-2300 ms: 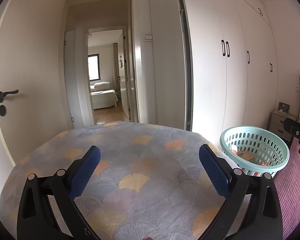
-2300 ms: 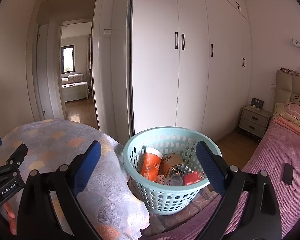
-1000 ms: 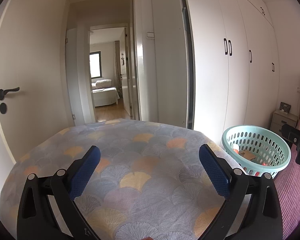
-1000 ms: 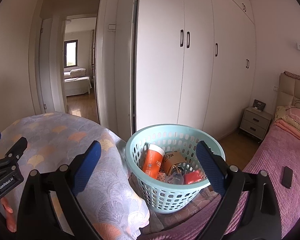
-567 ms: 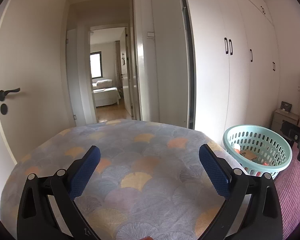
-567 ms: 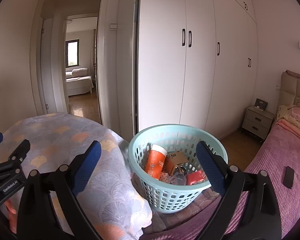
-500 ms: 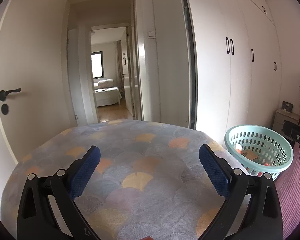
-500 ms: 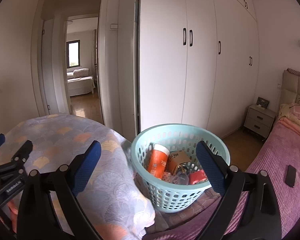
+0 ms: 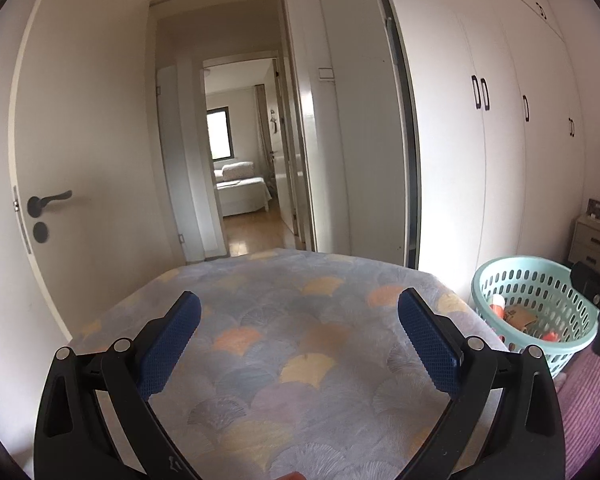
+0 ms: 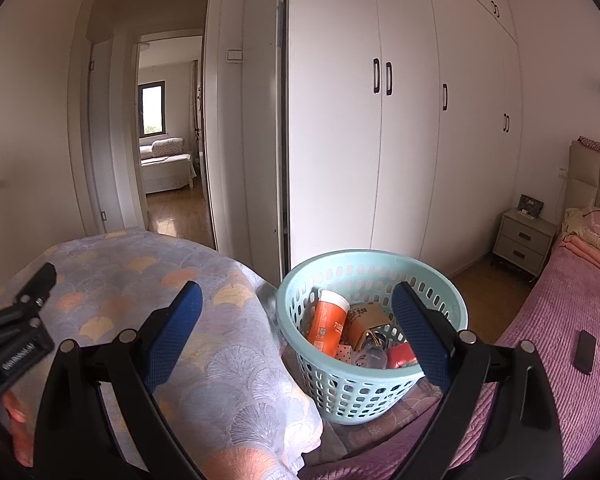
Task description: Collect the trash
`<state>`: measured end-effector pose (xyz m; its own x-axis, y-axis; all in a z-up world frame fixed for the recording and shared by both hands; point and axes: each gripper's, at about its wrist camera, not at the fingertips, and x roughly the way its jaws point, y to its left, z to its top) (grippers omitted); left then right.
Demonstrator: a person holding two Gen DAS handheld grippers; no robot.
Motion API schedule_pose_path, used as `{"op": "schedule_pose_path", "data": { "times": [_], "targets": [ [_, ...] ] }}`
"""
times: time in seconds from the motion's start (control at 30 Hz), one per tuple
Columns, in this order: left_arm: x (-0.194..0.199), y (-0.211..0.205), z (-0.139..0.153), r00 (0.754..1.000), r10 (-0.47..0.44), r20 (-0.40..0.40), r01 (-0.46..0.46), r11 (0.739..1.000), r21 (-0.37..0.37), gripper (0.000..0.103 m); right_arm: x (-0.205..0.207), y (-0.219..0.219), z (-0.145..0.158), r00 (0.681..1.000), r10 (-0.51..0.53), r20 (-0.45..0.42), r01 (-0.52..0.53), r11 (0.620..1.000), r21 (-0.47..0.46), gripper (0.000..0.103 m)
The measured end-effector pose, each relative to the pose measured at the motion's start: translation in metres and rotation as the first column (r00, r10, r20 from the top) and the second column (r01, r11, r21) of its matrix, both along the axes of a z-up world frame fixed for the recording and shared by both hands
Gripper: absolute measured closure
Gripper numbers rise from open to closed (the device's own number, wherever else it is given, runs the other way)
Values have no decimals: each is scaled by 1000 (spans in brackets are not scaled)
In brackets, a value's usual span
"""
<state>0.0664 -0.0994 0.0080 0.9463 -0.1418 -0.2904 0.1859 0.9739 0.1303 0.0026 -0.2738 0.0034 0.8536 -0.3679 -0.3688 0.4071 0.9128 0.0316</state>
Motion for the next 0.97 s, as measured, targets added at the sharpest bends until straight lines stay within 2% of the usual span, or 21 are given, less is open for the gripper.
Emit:
{"op": "schedule_pose_path", "data": {
  "times": [0.23,0.47,0.53,0.63,0.83,0.97],
  "targets": [
    [-1,14,1,999,14,-43,-14,1000,3,8,4,12,2,1000,-1,-6,1,999,-33,12],
    [-2,30,6,998,12,-55,-12,1000,-11,8,11,27,4,1000,26,-12,-26,999,-34,12],
    [-2,37,6,998,1,-69,-3,1000,-28,8,15,34,4,999,44,-16,-45,998,-36,12],
    [-2,50,3,997,34,-63,-35,999,-26,8,22,46,3,997,78,-25,-79,996,-35,12],
    [7,85,-4,991,67,-114,-72,996,-46,7,48,81,3,985,166,-50,-168,985,-38,12],
    [12,112,-9,982,127,-138,-135,989,-53,7,72,106,-1,970,228,-85,-230,973,-11,12]
  ]
}}
